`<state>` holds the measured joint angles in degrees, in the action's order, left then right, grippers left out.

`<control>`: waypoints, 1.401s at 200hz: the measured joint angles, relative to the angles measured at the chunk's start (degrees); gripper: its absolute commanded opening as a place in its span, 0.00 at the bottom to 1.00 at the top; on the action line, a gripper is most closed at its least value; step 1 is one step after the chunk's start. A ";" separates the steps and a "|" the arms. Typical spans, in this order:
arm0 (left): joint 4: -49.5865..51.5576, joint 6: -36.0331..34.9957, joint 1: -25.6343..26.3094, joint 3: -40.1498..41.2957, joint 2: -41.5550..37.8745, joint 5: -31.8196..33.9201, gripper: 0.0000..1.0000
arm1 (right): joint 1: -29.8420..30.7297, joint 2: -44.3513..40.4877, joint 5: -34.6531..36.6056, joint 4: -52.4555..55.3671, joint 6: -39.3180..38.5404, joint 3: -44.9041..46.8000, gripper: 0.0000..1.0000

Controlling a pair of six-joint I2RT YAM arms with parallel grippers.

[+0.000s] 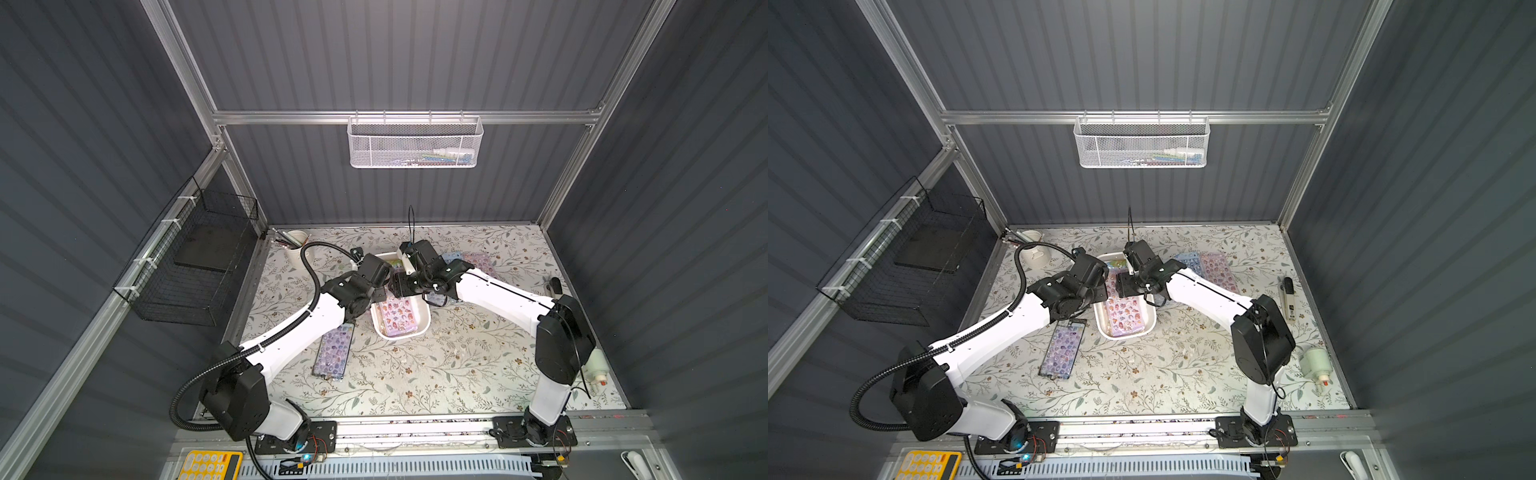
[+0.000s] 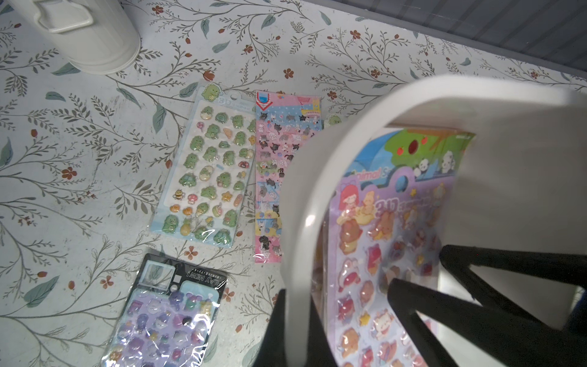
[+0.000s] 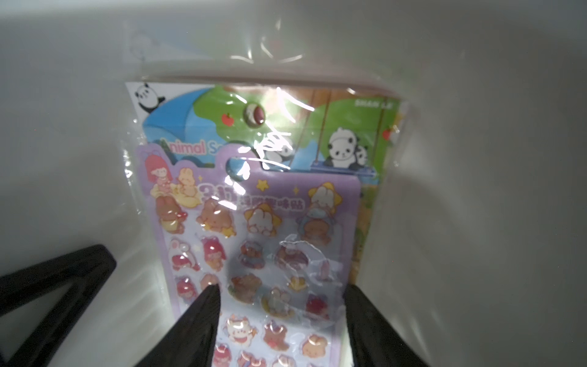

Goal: Take the stickers out of the storage box
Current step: Pick up the sticker from the storage box.

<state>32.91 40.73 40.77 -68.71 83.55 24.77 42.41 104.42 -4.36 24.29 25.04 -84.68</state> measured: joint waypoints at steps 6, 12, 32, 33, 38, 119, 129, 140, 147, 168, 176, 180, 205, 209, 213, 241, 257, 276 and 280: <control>0.00 0.00 0.00 0.00 0.00 0.02 0.00 | 0.00 0.02 -0.13 -0.02 0.00 0.00 0.60; 0.00 0.00 0.00 0.00 0.00 0.02 0.00 | -0.02 0.02 -0.26 0.00 -0.04 0.00 0.58; 0.02 0.00 0.00 0.00 0.00 0.00 0.00 | -0.15 0.02 -1.18 -0.35 -0.04 0.00 0.55; 0.04 0.00 0.00 0.00 0.00 0.00 0.00 | -0.15 0.02 -1.20 -0.37 -0.02 0.00 0.55; 0.04 -0.02 0.00 0.00 0.00 0.00 0.00 | -0.20 0.02 -1.53 -0.44 -0.02 0.00 0.54; 0.11 -0.42 -0.28 0.00 0.61 -0.02 0.00 | -1.51 -0.13 -7.28 -4.09 -0.22 2.08 0.55; 0.07 -0.42 -0.28 0.00 0.74 -0.13 0.00 | -1.49 -0.11 -6.69 -3.98 -0.59 2.08 0.56; 0.07 -0.44 -0.28 0.00 0.74 -0.33 0.00 | -1.38 -0.13 -5.75 -3.41 -0.96 2.08 0.55; 0.04 -0.44 -0.28 0.00 0.74 -0.42 0.00 | -1.33 -0.11 -4.96 -2.93 -1.11 2.08 0.55; 0.02 -0.44 -0.26 -0.02 0.74 -0.46 0.00 | -1.33 0.13 -2.71 -1.25 -1.57 1.66 0.51; 0.02 -0.42 -0.26 -0.02 0.74 -0.42 0.00 | -1.33 0.35 -2.03 -0.66 -1.70 1.31 0.50; 0.02 -0.42 -0.26 -0.02 0.74 -0.46 0.00 | -1.33 0.50 -1.77 -0.44 -1.81 1.18 0.50; 0.02 -0.42 -0.26 -0.02 0.74 -0.42 0.00 | -1.31 1.88 -0.59 0.26 -1.97 0.09 0.53; 0.02 -0.42 -0.26 -0.02 0.76 -0.44 0.00 | -1.31 2.08 -0.57 0.26 -2.01 0.00 0.54; 0.02 -0.42 -0.26 -0.02 0.81 -0.42 0.00 | -1.29 2.32 -0.57 0.22 -1.99 -0.07 0.55; 0.07 -0.46 -0.28 -0.02 1.46 -0.42 0.00 | -1.05 3.45 -1.05 0.13 -2.21 -0.59 0.58; 0.09 -0.48 -0.28 -0.02 1.49 -0.39 0.00 | -1.07 3.76 -1.79 -0.17 -2.36 -0.61 0.56; 0.13 -0.61 -0.33 -0.02 1.49 -0.35 0.00 | -1.07 3.76 -2.32 -0.28 -2.56 -0.61 0.54; 0.13 -0.63 -0.35 -0.02 1.49 -0.35 0.00 | -1.09 3.76 -2.40 -0.33 -2.60 -0.61 0.54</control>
<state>33.04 40.10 40.42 -68.73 85.03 24.43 41.32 108.18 -6.76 23.97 22.44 -85.30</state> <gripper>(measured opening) 0.082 0.550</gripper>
